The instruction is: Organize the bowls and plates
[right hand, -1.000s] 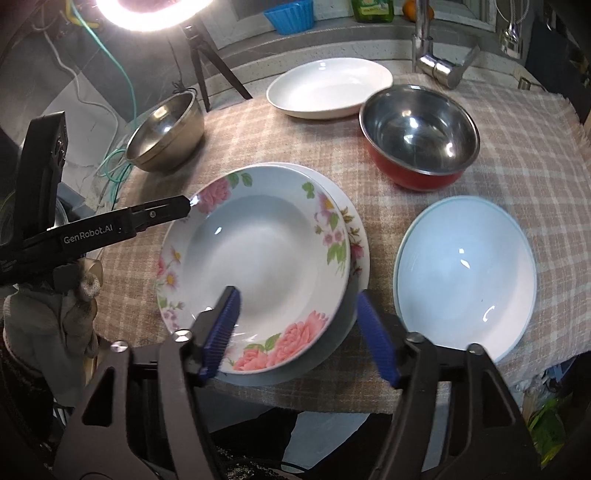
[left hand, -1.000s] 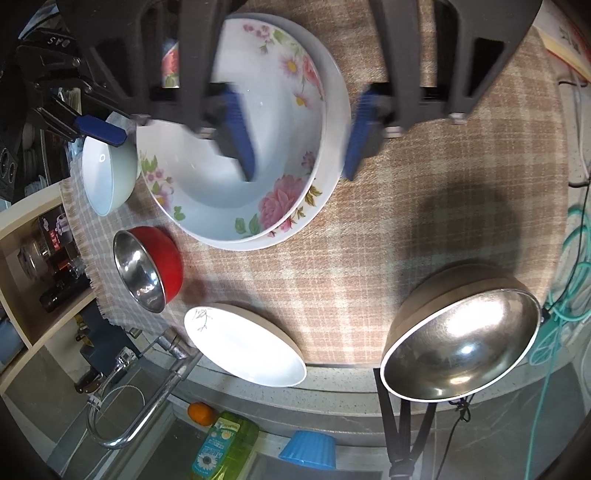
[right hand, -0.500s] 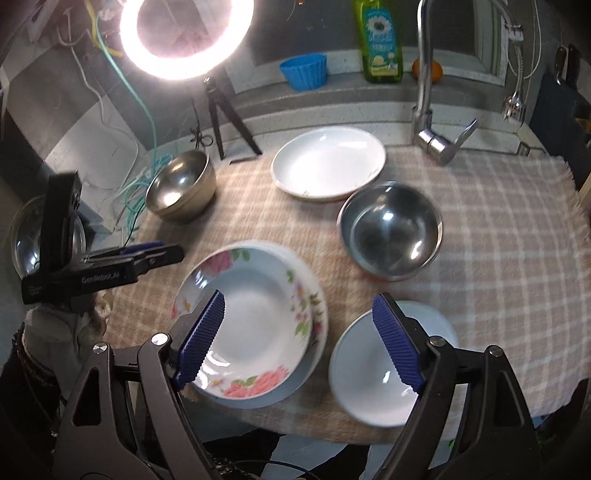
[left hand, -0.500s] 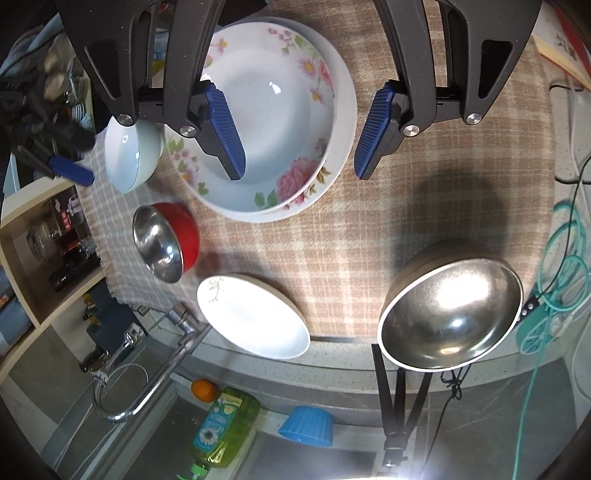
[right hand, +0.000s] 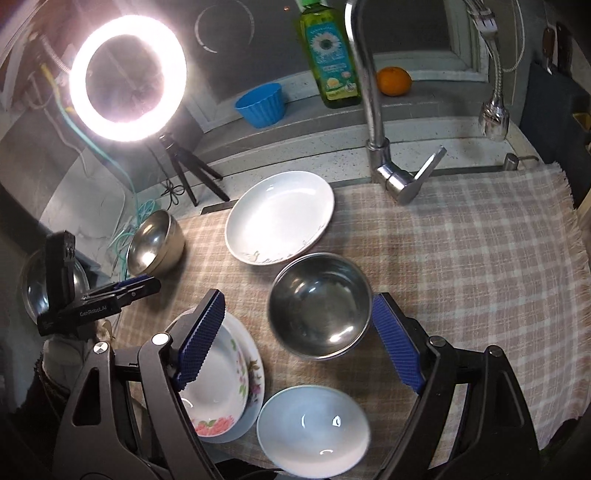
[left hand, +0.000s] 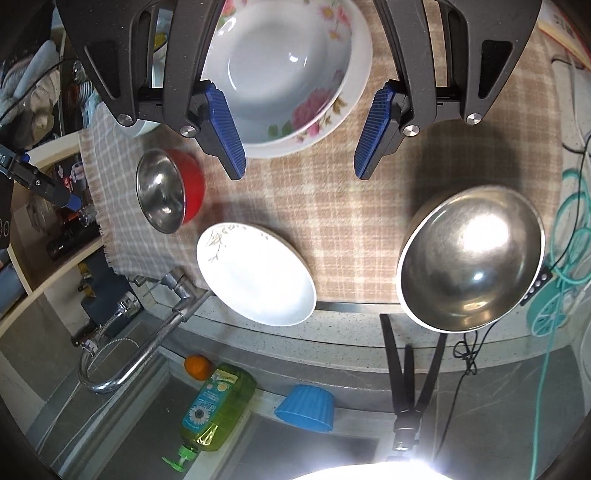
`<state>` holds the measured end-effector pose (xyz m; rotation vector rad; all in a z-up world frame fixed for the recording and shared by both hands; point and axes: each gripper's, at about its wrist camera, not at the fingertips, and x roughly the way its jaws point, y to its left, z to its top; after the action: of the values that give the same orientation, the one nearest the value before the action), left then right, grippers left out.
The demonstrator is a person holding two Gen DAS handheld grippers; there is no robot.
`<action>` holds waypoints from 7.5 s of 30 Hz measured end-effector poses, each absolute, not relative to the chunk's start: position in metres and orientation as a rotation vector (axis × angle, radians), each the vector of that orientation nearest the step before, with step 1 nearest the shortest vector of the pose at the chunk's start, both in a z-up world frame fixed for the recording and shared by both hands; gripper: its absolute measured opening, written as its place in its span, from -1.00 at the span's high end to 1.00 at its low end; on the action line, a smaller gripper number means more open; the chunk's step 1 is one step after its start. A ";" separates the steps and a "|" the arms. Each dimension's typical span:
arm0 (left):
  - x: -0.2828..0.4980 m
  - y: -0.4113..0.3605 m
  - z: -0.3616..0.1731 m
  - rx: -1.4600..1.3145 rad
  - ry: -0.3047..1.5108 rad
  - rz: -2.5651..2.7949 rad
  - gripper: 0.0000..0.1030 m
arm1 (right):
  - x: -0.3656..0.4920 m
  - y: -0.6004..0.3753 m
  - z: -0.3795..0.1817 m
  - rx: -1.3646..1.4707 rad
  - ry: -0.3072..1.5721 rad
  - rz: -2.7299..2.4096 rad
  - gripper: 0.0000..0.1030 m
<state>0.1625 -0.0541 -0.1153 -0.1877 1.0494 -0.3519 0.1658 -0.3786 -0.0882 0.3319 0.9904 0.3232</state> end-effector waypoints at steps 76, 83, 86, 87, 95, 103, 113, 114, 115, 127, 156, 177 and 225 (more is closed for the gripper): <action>0.289 -0.086 -0.162 -0.293 1.141 -0.256 0.79 | 0.315 -0.344 -0.174 0.297 1.193 0.427 0.82; 0.270 -0.082 -0.144 -0.297 1.112 -0.267 0.79 | 0.292 -0.345 -0.153 0.296 1.158 0.433 0.82; 0.260 -0.082 -0.136 -0.294 1.099 -0.275 0.79 | 0.281 -0.345 -0.145 0.302 1.147 0.434 0.82; 0.255 -0.081 -0.132 -0.295 1.094 -0.279 0.79 | 0.278 -0.344 -0.143 0.302 1.144 0.435 0.82; 0.229 -0.075 -0.116 -0.289 1.070 -0.292 0.79 | 0.243 -0.337 -0.129 0.304 1.119 0.435 0.82; 0.197 -0.064 -0.105 -0.291 1.054 -0.318 0.79 | 0.203 -0.326 -0.112 0.302 1.095 0.441 0.81; 0.158 -0.045 -0.103 -0.288 1.059 -0.339 0.79 | 0.150 -0.306 -0.106 0.296 1.091 0.448 0.80; 0.155 -0.043 -0.104 -0.285 1.063 -0.340 0.79 | 0.145 -0.304 -0.108 0.299 1.095 0.447 0.79; 0.151 -0.042 -0.105 -0.280 1.066 -0.342 0.79 | 0.141 -0.302 -0.109 0.298 1.098 0.447 0.79; 0.121 -0.028 -0.126 -0.260 1.113 -0.353 0.79 | 0.098 -0.275 -0.130 0.281 1.140 0.413 0.78; 0.096 -0.021 -0.159 -0.240 1.178 -0.343 0.79 | 0.072 -0.257 -0.171 0.287 1.220 0.365 0.78; 0.094 -0.036 -0.159 -0.140 1.188 -0.342 0.79 | 0.070 -0.248 -0.171 0.192 1.217 0.342 0.62; 0.107 0.040 -0.118 -0.240 1.057 -0.176 -0.05 | 0.109 -0.214 -0.118 0.273 1.059 0.448 -0.51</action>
<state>0.1073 0.0397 -0.1185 -0.2401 1.0570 -0.1762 0.1092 -0.2144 -0.1183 0.2733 1.0589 0.4479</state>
